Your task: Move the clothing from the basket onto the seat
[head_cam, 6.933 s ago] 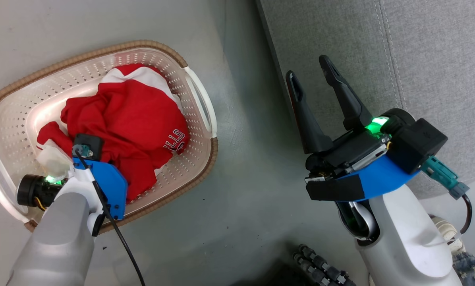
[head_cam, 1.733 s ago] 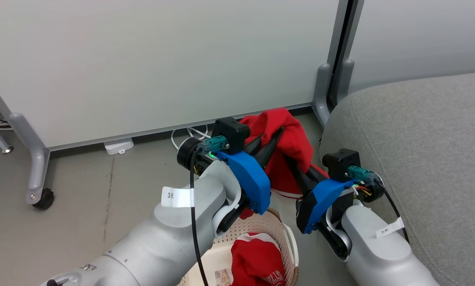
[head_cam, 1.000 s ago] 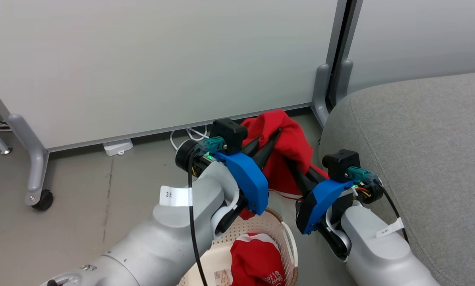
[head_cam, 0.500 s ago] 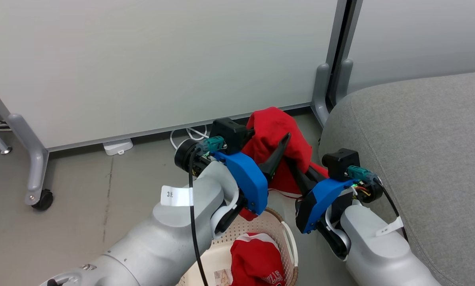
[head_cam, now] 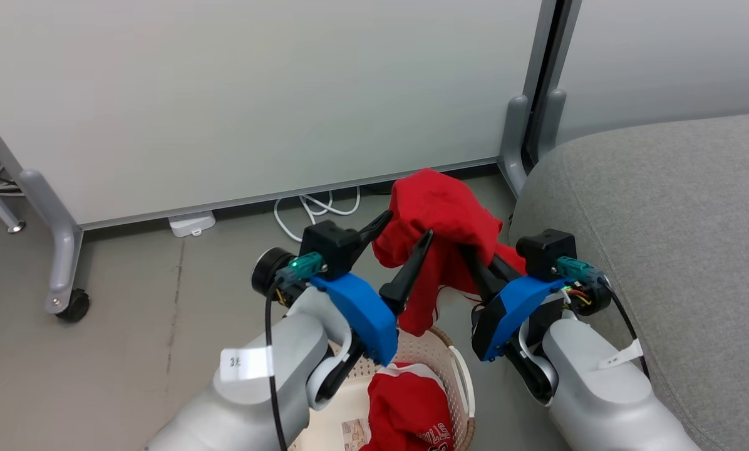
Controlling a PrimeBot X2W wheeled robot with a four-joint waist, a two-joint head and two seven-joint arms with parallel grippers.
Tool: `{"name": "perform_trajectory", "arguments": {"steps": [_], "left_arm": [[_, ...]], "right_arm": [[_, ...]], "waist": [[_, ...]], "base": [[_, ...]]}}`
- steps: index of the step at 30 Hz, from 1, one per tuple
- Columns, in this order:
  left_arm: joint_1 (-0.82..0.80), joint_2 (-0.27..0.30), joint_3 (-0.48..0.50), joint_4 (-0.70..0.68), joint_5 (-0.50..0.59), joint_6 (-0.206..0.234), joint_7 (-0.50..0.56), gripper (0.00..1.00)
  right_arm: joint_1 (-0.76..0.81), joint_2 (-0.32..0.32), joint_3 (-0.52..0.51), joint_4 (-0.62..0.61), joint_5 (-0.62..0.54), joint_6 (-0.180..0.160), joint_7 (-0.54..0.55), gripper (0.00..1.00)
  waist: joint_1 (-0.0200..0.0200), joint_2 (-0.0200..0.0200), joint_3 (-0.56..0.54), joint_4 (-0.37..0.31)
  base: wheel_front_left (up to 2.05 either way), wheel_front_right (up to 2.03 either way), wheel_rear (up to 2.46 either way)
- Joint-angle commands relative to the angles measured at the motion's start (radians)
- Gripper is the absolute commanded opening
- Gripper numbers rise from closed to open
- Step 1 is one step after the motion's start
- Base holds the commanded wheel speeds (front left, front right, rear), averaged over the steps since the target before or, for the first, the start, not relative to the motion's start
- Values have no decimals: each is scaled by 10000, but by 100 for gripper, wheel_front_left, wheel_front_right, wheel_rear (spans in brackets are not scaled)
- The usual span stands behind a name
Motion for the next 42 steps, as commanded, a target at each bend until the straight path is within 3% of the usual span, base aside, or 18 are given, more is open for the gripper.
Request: {"name": "perform_trajectory", "arguments": {"steps": [1, 11, 21, 42], "left_arm": [[394, 168, 391, -340, 407, -6, -38, 100], [3083, 903, 3216, -2734, 3145, -216, -35, 100], [5268, 976, 5374, -3909, 4606, -448, -36, 100], [6380, 835, 6346, -4462, 5235, -456, -36, 100]], "right_arm": [[89, -35, -83, -81, -79, 3, -59, 0], [414, -37, -342, -411, -341, 1, -65, 0], [519, -35, -493, -600, -444, 1, -66, 0], [556, -35, -597, -707, -357, 1, -1, 0]], "waist": [[0, 0, 31, 45], [0, 0, 162, 70], [0, 0, 267, 6], [0, 0, 341, -28]], "base": [[0, 0, 0], [0, 0, 0], [0, 0, 0], [0, 0, 0]]}}
